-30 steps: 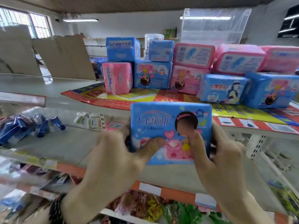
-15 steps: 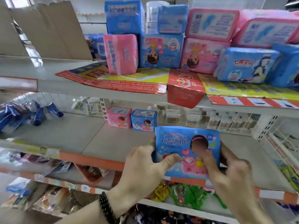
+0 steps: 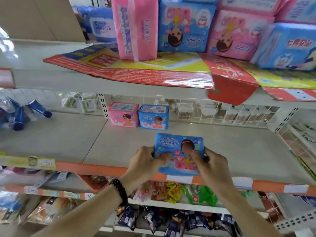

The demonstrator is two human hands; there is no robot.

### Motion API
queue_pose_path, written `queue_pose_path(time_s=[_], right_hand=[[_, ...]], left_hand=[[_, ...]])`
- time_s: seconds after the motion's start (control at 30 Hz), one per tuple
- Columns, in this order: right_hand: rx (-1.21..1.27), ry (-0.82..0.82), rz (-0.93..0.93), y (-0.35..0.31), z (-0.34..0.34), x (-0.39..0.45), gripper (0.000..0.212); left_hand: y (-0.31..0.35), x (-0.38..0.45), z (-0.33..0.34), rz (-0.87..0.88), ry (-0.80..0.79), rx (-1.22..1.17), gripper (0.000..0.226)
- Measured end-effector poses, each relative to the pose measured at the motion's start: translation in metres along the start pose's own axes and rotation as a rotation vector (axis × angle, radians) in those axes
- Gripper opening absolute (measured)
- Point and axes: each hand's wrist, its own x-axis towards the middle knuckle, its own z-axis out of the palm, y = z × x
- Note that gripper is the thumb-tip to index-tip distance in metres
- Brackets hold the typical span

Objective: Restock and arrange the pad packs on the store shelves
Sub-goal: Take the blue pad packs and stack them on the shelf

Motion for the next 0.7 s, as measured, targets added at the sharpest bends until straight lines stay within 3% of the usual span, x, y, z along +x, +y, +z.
queue_pose_path(time_s=[0.17,0.27,0.37,0.43,0.57,0.7], right_hand=[[0.095,-0.044,0.064,-0.012,0.031,0.012,0.019],[0.136,-0.054,0.12,-0.012,0.047,0.029,0.02],[0.131,-0.071,0.181,-0.008,0.068,0.049,0.018],[0.148,-0.085,0.217,-0.002,0.084,0.06,0.018],[0.125,-0.049,0.2,0.007,0.107,0.079,0.014],[0.079,-0.033,0.113,0.014,0.117,0.103,0.017]], left_hand=[[-0.025,0.027,-0.024,0.043,-0.037,0.007,0.027],[-0.041,0.053,-0.043,0.032,-0.052,-0.062,0.043],[-0.057,0.077,-0.06,0.047,-0.123,-0.137,0.01],[-0.066,0.089,-0.066,0.074,-0.149,-0.129,0.012],[-0.083,0.114,-0.071,0.05,-0.16,-0.164,0.009],[-0.091,0.139,-0.07,0.098,-0.118,-0.207,0.024]])
